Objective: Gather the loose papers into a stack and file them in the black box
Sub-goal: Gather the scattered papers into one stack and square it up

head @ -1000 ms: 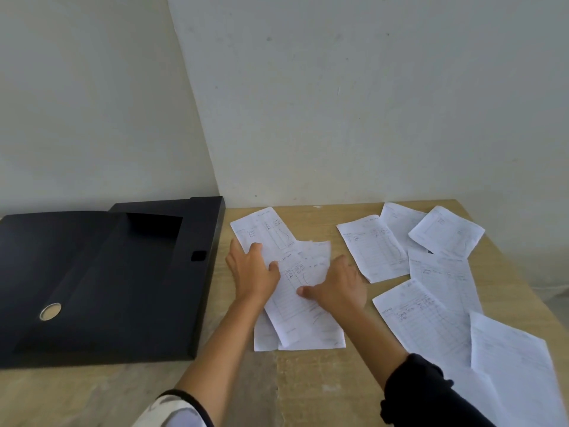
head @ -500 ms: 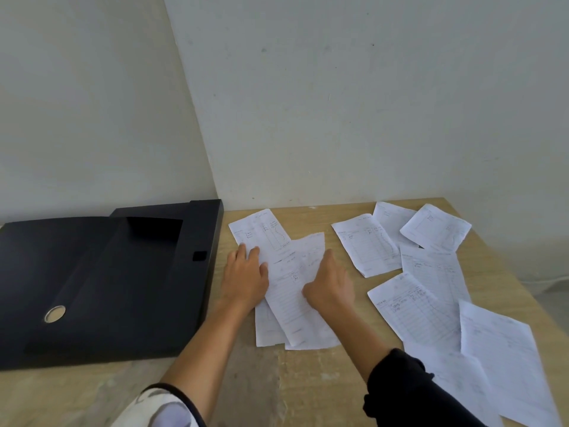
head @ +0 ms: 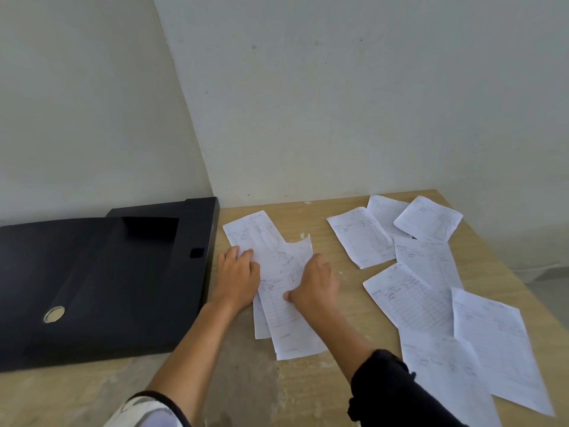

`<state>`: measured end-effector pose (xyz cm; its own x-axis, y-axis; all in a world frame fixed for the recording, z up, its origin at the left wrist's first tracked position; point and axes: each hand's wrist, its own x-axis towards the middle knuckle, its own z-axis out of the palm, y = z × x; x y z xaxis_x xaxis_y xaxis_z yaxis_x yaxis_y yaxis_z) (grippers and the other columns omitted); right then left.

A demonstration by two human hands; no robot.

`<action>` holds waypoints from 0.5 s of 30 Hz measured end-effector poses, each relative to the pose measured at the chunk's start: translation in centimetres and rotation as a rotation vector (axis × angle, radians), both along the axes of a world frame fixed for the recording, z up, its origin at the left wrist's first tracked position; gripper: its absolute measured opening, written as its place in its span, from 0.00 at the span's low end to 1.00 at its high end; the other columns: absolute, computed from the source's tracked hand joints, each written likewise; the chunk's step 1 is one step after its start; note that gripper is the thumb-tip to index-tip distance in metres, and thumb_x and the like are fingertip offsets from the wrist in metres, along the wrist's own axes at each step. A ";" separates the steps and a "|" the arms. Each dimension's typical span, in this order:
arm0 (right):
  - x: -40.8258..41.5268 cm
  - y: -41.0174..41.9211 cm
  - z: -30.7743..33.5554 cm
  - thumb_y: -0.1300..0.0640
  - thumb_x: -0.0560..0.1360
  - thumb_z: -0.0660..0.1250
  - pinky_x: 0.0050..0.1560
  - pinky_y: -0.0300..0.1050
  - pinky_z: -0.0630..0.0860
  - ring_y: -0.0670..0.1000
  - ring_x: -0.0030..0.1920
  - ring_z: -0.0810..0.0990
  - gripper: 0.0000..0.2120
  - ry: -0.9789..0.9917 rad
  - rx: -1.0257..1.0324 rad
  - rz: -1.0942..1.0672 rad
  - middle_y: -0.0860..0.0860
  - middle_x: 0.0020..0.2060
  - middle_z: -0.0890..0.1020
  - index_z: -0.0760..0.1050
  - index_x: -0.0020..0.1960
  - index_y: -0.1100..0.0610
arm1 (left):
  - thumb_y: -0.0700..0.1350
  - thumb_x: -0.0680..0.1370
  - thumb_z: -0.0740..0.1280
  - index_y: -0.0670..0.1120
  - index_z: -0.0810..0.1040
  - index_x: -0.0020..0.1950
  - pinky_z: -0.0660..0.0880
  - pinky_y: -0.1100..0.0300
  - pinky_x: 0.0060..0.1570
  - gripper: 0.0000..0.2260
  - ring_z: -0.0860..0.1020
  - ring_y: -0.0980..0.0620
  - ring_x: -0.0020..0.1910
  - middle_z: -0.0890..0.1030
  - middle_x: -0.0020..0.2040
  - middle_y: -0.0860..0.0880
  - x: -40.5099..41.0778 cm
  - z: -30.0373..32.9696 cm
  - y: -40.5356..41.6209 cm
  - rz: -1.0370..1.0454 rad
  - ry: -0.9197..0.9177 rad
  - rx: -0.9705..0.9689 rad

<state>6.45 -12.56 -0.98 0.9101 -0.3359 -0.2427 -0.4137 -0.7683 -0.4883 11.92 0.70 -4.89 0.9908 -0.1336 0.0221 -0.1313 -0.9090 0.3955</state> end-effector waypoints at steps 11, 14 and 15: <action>-0.3 -1.9 0.0 0.65 0.64 0.71 0.37 0.46 0.76 0.53 0.39 0.77 0.11 -0.158 0.332 -0.254 0.48 0.33 0.75 0.76 0.46 0.58 | 0.48 0.81 0.49 0.42 0.67 0.68 0.57 0.53 0.71 0.20 0.61 0.46 0.71 0.68 0.71 0.43 -0.2 -0.8 0.6 -0.031 0.008 -0.048; -0.1 -4.0 1.2 0.66 0.64 0.74 0.43 0.49 0.76 0.53 0.44 0.77 0.15 -0.327 0.551 -0.319 0.46 0.35 0.74 0.72 0.45 0.57 | 0.48 0.81 0.48 0.43 0.68 0.68 0.55 0.54 0.72 0.19 0.59 0.47 0.73 0.67 0.71 0.43 -0.4 -1.3 1.0 -0.059 0.012 -0.094; 0.3 -4.7 1.6 0.66 0.63 0.75 0.44 0.47 0.75 0.52 0.45 0.75 0.17 -0.363 0.574 -0.301 0.47 0.39 0.75 0.71 0.46 0.57 | 0.48 0.81 0.49 0.43 0.69 0.67 0.56 0.55 0.71 0.19 0.60 0.48 0.72 0.69 0.70 0.44 -0.6 -1.3 1.0 -0.079 0.002 -0.121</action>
<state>6.73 -17.21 0.58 0.8551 -0.4943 -0.1562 -0.3018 -0.2297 -0.9253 11.33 1.74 -6.23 0.9774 -0.2071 0.0413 -0.1995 -0.8415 0.5020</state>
